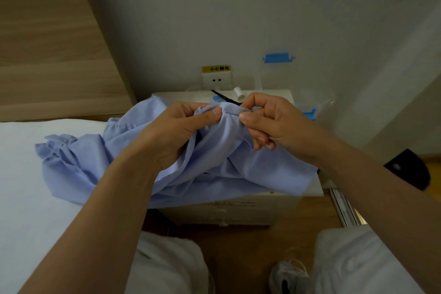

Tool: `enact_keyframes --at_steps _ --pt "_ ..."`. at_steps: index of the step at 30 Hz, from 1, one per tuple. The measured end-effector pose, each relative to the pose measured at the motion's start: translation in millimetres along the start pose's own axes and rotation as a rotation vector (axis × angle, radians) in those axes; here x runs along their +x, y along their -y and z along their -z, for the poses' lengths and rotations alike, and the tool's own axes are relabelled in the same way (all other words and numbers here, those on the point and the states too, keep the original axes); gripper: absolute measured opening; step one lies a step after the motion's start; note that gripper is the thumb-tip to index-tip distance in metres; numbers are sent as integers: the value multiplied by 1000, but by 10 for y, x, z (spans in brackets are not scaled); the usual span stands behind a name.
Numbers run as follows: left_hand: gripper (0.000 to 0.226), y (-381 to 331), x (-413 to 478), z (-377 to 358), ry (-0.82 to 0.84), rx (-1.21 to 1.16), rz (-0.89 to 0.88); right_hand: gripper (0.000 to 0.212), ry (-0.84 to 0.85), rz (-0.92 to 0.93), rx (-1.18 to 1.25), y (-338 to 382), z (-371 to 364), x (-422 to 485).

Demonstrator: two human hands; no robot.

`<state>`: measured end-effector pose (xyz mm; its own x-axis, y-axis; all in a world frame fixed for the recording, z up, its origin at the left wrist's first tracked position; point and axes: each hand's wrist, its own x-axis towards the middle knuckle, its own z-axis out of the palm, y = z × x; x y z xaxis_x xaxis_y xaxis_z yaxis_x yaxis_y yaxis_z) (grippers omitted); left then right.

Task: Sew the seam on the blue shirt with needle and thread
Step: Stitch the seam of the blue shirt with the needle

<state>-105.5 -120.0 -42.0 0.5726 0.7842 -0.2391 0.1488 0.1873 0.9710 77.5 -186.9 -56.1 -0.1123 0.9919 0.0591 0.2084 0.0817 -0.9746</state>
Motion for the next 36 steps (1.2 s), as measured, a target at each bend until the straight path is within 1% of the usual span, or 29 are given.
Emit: enact_keyframes --at_steps 6,12,14,17,19,21,22,24,26,30,31,34,35,36 --pt "20 2 -14 -61 60 1 7 11 -18 14 56 -40 -55 20" --pt "29 17 0 -42 103 -13 4 15 -68 25 94 -41 -76 39" --pt "24 18 -7 -51 115 19 9 15 -61 29 102 -61 -93 34" --pt "17 10 -17 -55 79 41 -14 11 -62 24 82 -91 -111 43" --pt "17 12 -9 -61 32 50 -52 16 -115 38 83 -100 -118 69" --pt "19 21 0 -69 -25 95 -90 27 -227 116 7 -117 -113 86" --pt "21 25 2 -73 -45 116 -104 27 -277 194 -80 -119 -109 88" --pt "22 35 4 -78 -51 157 -113 19 -330 364 -249 -104 -105 86" --pt "27 26 -1 -88 -40 204 -105 12 -333 466 -352 -107 -91 94" --pt "30 30 -4 -110 -42 214 -103 7 -326 520 -442 -110 -93 119" --pt "35 37 -6 -112 -51 229 -118 8 -325 554 -466 -103 -100 119" --pt "73 50 -4 -122 -70 287 -186 13 -325 666 -470 -90 -134 112" --pt "79 54 1 -128 -85 289 -199 14 -321 660 -443 -86 -141 104" --pt "80 63 6 -130 -102 292 -205 13 -313 633 -403 -83 -147 90"
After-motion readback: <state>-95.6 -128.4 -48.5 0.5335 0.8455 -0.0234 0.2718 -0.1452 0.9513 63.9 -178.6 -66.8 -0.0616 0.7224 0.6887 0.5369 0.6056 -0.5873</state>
